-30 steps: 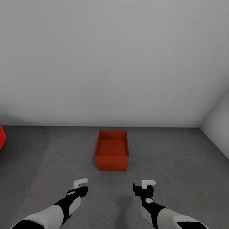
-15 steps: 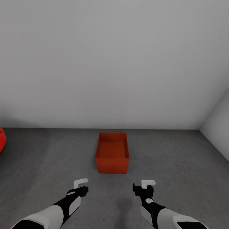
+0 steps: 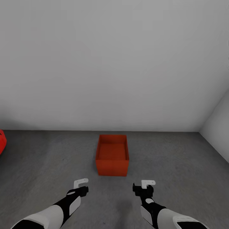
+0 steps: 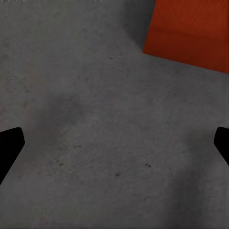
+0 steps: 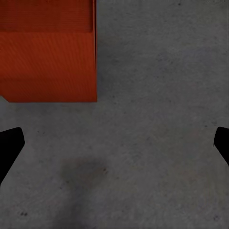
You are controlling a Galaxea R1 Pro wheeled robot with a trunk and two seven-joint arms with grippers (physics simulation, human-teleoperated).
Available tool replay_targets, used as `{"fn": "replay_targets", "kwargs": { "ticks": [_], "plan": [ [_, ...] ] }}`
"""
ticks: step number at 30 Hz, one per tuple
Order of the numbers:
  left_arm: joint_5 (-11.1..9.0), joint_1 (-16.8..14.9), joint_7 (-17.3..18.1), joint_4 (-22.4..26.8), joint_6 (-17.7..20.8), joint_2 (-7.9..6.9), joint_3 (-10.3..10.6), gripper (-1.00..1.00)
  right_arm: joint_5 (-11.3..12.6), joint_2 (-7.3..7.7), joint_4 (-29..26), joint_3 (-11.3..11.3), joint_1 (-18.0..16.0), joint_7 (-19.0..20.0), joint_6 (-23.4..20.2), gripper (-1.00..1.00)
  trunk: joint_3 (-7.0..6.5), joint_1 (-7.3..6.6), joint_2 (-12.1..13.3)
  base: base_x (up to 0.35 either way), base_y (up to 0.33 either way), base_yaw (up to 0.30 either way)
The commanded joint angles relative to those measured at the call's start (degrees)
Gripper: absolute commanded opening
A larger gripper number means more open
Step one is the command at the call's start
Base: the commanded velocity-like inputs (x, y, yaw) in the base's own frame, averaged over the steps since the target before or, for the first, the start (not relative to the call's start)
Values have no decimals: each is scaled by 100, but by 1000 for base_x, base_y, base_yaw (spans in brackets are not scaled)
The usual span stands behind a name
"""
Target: Move the two storage containers from the living room to the garage. In the garage, place one container on the floor and stack the other container on top of it (either order is fine).
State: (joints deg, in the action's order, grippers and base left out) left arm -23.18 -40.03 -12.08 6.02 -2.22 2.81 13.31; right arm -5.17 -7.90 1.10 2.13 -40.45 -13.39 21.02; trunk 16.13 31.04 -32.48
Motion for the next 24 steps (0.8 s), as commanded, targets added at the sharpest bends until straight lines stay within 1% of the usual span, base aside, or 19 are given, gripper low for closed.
{"fn": "replay_targets", "kwargs": {
  "ticks": [1, 7, 24],
  "plan": [
    [-55, -5, -20, -4, -19, 2, 49, 100, -55, -1, 12, 24, -7, -34, 16, 100, -1, 2, -8, 0, 0, 0],
    [-55, -5, -20, -4, -16, 18, 50, 100, -55, -1, 13, 24, -7, -33, 16, 100, -58, 2, -8, 0, 0, 0],
    [-72, -5, -22, -4, -15, 1, 49, 100, -55, -1, 13, 24, -7, -32, 16, 100, -217, 2, -8, 0, 0, 0]
  ]
}}
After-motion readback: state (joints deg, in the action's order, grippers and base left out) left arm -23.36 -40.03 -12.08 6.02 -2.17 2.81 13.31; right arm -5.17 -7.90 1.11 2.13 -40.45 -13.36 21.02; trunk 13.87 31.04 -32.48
